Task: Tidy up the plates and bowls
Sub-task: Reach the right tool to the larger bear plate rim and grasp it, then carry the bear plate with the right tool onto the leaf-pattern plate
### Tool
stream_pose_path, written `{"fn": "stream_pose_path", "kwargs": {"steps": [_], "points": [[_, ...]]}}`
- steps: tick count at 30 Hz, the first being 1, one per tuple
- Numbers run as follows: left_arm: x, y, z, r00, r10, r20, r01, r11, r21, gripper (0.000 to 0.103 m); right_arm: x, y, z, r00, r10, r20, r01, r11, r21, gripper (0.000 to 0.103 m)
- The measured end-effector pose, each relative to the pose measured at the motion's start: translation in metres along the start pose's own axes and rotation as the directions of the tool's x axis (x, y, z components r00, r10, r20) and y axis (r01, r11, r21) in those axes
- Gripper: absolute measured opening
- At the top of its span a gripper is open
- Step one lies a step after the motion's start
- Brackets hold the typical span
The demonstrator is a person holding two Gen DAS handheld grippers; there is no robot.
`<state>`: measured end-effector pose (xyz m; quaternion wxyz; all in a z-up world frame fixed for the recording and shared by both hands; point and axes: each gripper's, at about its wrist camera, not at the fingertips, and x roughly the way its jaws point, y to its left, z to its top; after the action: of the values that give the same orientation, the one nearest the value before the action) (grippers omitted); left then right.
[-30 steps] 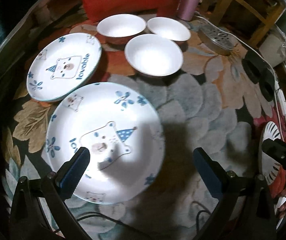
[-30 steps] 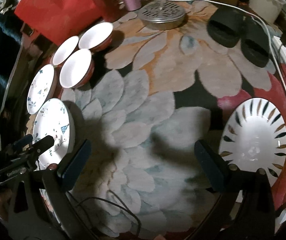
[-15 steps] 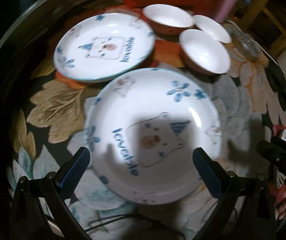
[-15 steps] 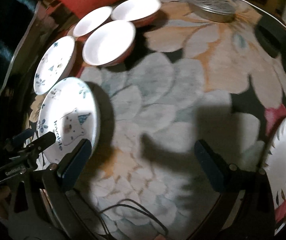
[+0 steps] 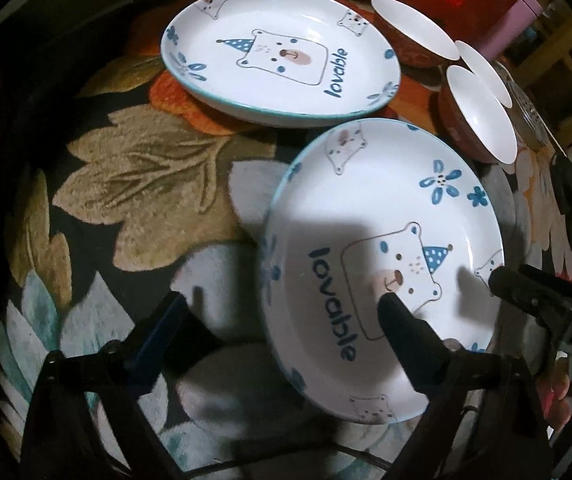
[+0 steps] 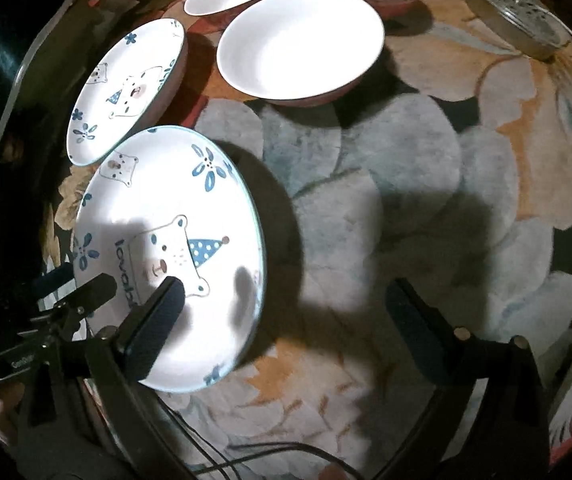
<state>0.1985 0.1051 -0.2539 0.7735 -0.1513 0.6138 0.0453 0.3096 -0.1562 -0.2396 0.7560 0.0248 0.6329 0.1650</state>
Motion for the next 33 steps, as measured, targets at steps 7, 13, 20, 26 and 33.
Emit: {"fn": "stream_pose_path", "kwargs": {"steps": [7, 13, 20, 26, 33], "points": [[0.009, 0.018, 0.012, 1.000, -0.025, -0.012, 0.025, 1.000, -0.007, 0.053, 0.016, 0.006, 0.001, 0.999, 0.006, -0.045, -0.007, 0.999, -0.031, 0.050], [0.008, 0.008, 0.022, 0.998, -0.056, -0.006, 0.056, 0.996, 0.066, 0.022, 0.023, 0.022, -0.003, 0.998, 0.023, -0.056, -0.028, 0.995, -0.091, 0.020], [0.000, 0.003, 0.016, 0.999, -0.048, -0.009, 0.048, 0.994, 0.099, 0.022, 0.022, 0.021, -0.004, 0.999, 0.015, -0.040, -0.019, 0.996, -0.092, 0.017], [-0.004, -0.010, 0.012, 0.999, -0.041, -0.003, 0.041, 0.992, 0.116, 0.022, 0.014, 0.011, -0.007, 0.999, 0.025, -0.024, -0.027, 0.998, -0.062, 0.015], [-0.005, -0.024, 0.015, 0.999, -0.033, 0.004, 0.032, 0.991, 0.131, 0.022, 0.004, 0.005, -0.008, 0.999, 0.033, 0.000, -0.033, 0.999, -0.039, 0.014]]}}
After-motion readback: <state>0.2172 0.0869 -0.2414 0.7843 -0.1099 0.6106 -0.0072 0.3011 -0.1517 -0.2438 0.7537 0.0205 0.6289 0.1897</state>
